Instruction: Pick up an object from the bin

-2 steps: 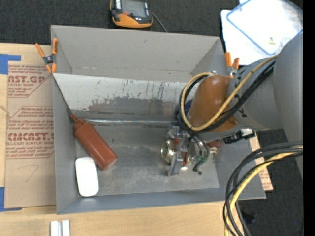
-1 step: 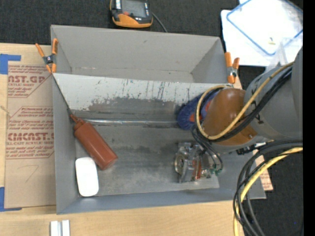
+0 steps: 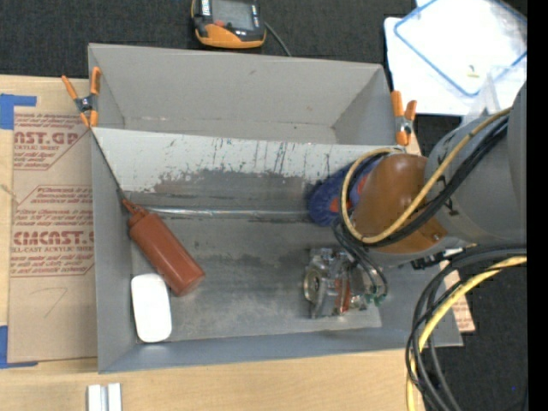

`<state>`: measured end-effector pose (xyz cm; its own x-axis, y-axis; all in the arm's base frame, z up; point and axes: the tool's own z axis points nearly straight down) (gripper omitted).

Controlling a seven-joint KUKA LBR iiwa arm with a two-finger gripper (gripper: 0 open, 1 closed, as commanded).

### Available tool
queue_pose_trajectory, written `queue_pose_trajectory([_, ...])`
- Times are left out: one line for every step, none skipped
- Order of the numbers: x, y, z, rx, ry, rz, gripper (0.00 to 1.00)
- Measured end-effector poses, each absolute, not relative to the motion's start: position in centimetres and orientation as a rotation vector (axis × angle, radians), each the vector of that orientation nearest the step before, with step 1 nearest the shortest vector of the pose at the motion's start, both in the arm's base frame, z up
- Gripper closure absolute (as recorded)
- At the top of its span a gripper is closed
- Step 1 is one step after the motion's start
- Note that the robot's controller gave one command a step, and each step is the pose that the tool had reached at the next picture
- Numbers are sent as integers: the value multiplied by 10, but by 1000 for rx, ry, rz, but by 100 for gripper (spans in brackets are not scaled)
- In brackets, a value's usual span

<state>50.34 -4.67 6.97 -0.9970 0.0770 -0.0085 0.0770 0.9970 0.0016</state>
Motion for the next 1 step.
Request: queue_pose_trajectory([502,-46,91,121,3134,3,100])
